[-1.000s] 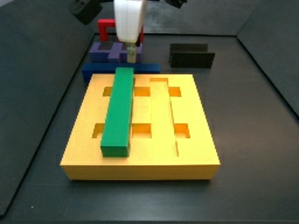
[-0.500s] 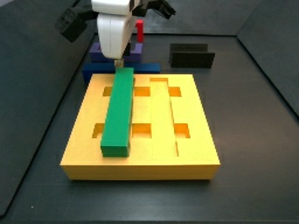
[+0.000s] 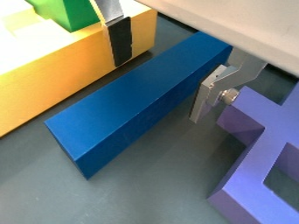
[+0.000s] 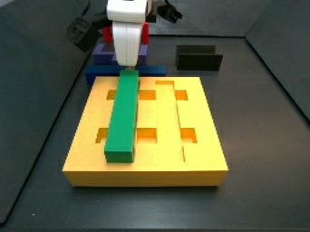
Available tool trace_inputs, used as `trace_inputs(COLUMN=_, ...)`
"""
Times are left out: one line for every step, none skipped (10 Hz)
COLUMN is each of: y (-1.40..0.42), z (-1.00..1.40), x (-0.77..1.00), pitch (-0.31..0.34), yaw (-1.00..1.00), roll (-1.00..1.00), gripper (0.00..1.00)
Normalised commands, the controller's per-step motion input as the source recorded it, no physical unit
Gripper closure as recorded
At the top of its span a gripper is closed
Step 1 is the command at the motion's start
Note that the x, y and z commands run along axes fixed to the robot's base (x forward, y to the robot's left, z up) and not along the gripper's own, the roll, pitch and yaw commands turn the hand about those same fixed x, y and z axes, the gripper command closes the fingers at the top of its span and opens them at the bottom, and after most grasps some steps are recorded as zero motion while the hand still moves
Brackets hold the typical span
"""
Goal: Pick up the blue object. Move up. Move to above the board. Insert the blue object.
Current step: Pick up the blue object.
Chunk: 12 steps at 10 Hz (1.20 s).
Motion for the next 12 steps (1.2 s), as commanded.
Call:
trace_inputs(y=0.00, z=0.00, x=-0.16, pitch=-0.013, yaw=0.00, roll=0.00, gripper=0.00)
trace_inputs(y=0.00, z=0.00, x=-0.12, pitch=0.000, yaw=-0.10, roll=0.00, gripper=0.00)
trace_inputs(y=0.00, z=-0.02, x=-0.20, pitch=-0.004, yaw=-0.27, roll=0.00, gripper=0.00)
trace_inputs(y=0.01, z=-0.06, x=-0.28, pitch=-0.050, yaw=-0.24, roll=0.00, gripper=0.00)
trace_inputs(y=0.00, z=-0.07, x=-0.18, pitch=-0.094, yaw=-0.03, roll=-0.06, gripper=0.00)
trace_inputs(y=0.00, z=-0.13, x=-0.19, pitch=-0.141, yaw=0.00, roll=-0.11, gripper=0.00)
trace_inputs(y=0.00, z=-0.13, x=-0.07, pitch=-0.124, yaw=0.00, roll=-0.11, gripper=0.00)
trace_inputs(y=0.00, z=-0.17, x=0.00, pitch=-0.070, yaw=0.00, roll=-0.06, gripper=0.00)
trace_inputs(y=0.00, z=-0.09, x=0.00, pitch=-0.030, yaw=0.00, roll=-0.04, gripper=0.00)
trace_inputs(y=0.00, z=0.00, x=0.01, pitch=0.000, yaw=0.00, roll=-0.01, gripper=0.00)
trace_inputs(y=0.00, z=0.00, x=0.00, pitch=0.000, yaw=0.00, roll=0.00, gripper=0.00)
trace_inputs(y=0.00, z=0.00, x=0.00, pitch=0.000, yaw=0.00, roll=0.00, gripper=1.00)
